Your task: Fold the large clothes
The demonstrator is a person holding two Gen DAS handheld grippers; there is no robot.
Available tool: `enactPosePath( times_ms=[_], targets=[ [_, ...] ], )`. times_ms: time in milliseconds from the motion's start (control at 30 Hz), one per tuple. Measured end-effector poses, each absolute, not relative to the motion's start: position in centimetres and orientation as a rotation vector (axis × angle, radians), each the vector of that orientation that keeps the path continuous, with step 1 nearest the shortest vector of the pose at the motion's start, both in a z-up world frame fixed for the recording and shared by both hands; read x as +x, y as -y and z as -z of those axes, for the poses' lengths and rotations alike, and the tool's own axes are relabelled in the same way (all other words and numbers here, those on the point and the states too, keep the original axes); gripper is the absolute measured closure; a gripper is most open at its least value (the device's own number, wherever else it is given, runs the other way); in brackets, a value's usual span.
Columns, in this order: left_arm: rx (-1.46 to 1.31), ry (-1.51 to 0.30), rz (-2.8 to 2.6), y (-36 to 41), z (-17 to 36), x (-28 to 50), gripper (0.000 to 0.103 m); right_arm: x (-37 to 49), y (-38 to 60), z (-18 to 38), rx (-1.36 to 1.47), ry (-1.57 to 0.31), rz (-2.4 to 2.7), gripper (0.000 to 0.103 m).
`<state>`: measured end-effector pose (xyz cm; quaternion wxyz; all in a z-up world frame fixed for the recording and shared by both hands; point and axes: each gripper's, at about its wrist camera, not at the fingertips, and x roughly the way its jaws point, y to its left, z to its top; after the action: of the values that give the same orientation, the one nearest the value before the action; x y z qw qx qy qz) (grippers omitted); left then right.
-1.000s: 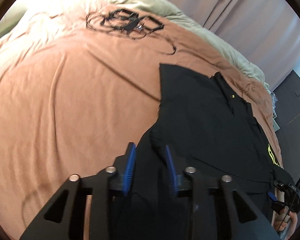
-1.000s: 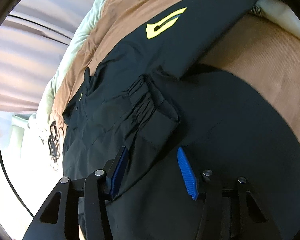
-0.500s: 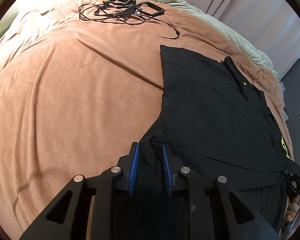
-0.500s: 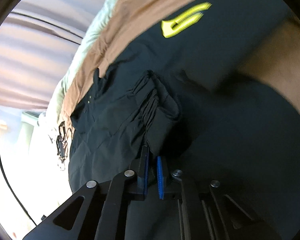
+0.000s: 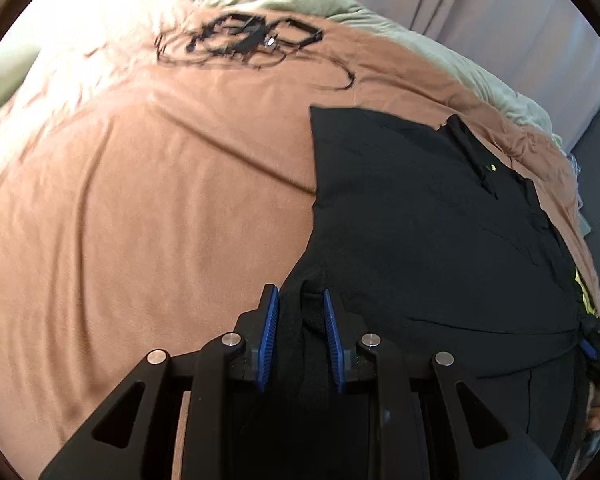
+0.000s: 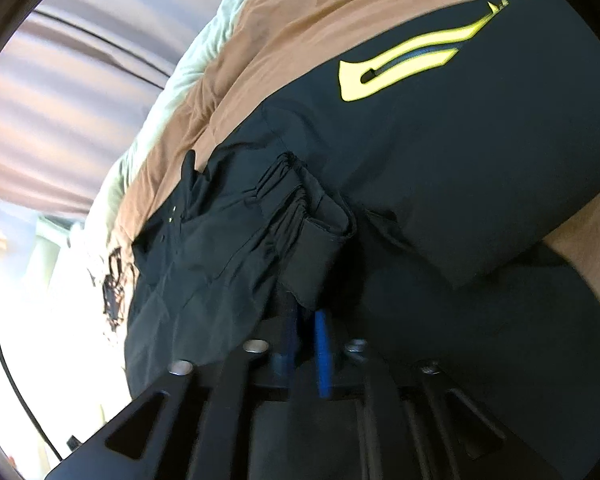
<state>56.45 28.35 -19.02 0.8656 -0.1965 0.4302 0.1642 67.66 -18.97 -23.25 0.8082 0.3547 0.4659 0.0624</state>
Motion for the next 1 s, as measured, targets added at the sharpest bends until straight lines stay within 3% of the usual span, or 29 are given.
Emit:
enactPosePath(
  times_ms=[33,67,100,200,233,267,633,1000],
  targets=[
    [-0.395,-0.894,-0.337,-27.9,18.5,56.4,0.076,67.0,19.6,22.3,0.766,-0.966,-0.119,0.043],
    [-0.394,-0.877,-0.318,-27.5,17.8,56.3,0.072,66.6,19.9,21.7,0.767,-0.946,-0.109,0.039],
    [-0.402,-0.857,-0.295,-27.2,17.3,56.1,0.061,65.9,20.6,20.7,0.76,-0.921,-0.093,0.035],
    [-0.417,-0.794,-0.248,-26.4,15.7,55.4,0.02,64.2,22.6,18.7,0.739,-0.882,-0.052,0.035],
    [-0.41,-0.772,-0.236,-25.9,15.1,55.1,0.009,63.4,23.4,18.1,0.739,-0.871,-0.03,0.035],
    [-0.403,-0.758,-0.224,-25.4,14.6,54.9,0.006,62.7,24.3,17.7,0.737,-0.862,-0.011,0.035],
    [-0.39,-0.744,-0.122,-21.4,13.4,55.2,0.004,57.5,33.5,13.0,0.77,-0.669,0.129,0.037],
    [-0.326,-0.75,-0.13,-18.4,14.1,55.6,0.004,57.0,39.6,13.7,0.793,-0.631,0.195,0.042]
  ],
)
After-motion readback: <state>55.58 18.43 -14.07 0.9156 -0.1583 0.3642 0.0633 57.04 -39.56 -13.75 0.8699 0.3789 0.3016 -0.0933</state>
